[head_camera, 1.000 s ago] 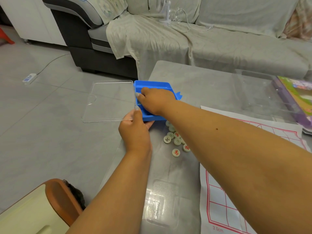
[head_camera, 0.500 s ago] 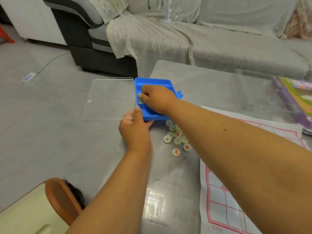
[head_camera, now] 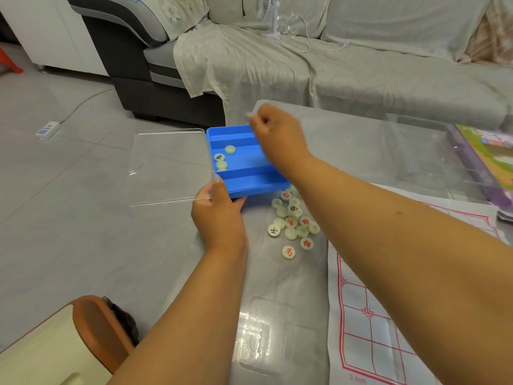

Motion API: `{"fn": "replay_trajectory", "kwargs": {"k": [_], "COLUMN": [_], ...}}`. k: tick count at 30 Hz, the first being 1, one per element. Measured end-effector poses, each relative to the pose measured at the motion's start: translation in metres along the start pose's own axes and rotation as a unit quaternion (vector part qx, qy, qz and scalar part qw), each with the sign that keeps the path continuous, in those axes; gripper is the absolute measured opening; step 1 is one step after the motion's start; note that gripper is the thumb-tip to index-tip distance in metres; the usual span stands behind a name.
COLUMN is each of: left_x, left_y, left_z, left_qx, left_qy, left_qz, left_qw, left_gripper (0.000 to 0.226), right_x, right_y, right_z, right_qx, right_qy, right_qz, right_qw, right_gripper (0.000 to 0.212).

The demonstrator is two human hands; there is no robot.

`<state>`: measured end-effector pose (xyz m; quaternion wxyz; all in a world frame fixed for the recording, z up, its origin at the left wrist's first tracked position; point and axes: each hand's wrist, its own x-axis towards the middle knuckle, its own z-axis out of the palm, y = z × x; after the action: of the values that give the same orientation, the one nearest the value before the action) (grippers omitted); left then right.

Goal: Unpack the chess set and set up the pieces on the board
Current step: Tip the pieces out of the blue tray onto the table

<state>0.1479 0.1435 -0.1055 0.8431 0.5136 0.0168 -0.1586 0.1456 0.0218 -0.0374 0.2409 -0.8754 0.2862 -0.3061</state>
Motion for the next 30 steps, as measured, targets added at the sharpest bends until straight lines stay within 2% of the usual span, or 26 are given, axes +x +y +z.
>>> {"fn": "replay_trajectory", "kwargs": {"k": [2,3,6,11,15,18,21,24,30], "left_x": [0.0,0.001,0.001,0.0,0.001,0.0,0.0,-0.001,-0.001], "left_y": [0.0,0.0,0.0,0.001,0.001,0.002,0.002,0.003,0.003], "left_z": [0.0,0.0,0.0,0.0,-0.001,0.0,0.001,0.0,0.0], "left_qx": [-0.013,-0.021,-0.026,-0.032,-0.03,-0.037,-0.039,-0.04,-0.031], "left_qy": [0.015,0.02,0.026,0.047,0.049,0.048,0.045,0.047,0.05], "left_qz": [0.005,0.007,0.01,0.006,-0.002,-0.005,-0.007,-0.012,-0.012], "left_qw": [1.0,1.0,0.999,0.998,0.998,0.998,0.998,0.998,0.998], "left_gripper": [0.022,0.022,0.022,0.022,0.026,0.026,0.024,0.025,0.027], "right_x": [0.01,0.012,0.003,-0.023,-0.022,-0.023,-0.024,-0.024,-0.027], "right_y": [0.015,0.027,0.067,0.091,0.089,0.092,0.088,0.083,0.085], "right_z": [-0.015,-0.019,-0.016,0.0,0.007,0.008,0.004,-0.003,-0.01], "right_qx": [0.045,0.048,-0.016,-0.073,-0.095,-0.082,-0.027,0.079,0.266], "right_qy": [0.097,0.11,0.036,-0.084,-0.109,-0.099,-0.08,-0.06,0.005], "right_qz": [0.08,0.117,0.176,0.16,0.127,0.137,0.16,0.204,0.288], "right_qw": [0.991,0.986,0.984,0.981,0.981,0.982,0.984,0.974,0.92], "right_gripper": [0.043,0.044,0.044,0.037,0.03,0.031,0.04,0.047,0.057]}}
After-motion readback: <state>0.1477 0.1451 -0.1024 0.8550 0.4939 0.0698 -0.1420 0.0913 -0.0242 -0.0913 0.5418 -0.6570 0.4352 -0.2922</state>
